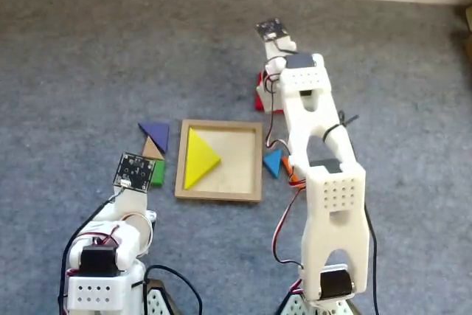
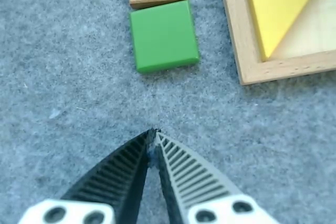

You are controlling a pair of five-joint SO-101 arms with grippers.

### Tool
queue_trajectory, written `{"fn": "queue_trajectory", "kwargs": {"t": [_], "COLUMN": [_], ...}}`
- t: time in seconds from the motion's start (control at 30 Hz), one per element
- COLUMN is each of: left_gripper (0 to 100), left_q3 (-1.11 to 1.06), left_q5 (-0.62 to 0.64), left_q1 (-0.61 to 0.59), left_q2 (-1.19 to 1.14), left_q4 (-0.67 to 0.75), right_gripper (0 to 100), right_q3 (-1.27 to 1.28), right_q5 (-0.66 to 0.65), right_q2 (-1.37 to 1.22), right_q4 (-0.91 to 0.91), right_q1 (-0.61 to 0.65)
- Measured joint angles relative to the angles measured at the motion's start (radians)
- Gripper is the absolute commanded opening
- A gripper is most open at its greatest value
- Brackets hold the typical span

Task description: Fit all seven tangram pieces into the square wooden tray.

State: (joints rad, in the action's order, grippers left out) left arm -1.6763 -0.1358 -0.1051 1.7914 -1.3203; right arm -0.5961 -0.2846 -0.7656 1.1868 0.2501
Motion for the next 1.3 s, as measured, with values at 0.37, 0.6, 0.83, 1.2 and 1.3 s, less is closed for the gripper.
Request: {"fn": "queue_trajectory", "kwargs": {"t": [0.37,0.6,0.83,1.2,1.3], "left_gripper": [1,1,1,1,1], "left_q3": [0.000,0.000,0.000,0.000,0.000], "left_q5": [0.000,0.000,0.000,0.000,0.000], "left_q1": [0.000,0.000,0.000,0.000,0.000], "left_q2": [0.000,0.000,0.000,0.000,0.000], "left_q4": [0.000,0.000,0.000,0.000,0.000], "right_gripper": [18.9,18.8,18.8,18.8,18.8], "right_q3": [0.026,0.058,0.126,0.135,0.132], "right_q5": [0.000,0.061,0.078,0.086,0.086], "right_q2": [0.000,0.000,0.002,0.005,0.006], "right_q4": [-0.252,-0.321,-0.327,-0.275,-0.239], "right_q1": [0.008,0.008,0.014,0.014,0.014]}}
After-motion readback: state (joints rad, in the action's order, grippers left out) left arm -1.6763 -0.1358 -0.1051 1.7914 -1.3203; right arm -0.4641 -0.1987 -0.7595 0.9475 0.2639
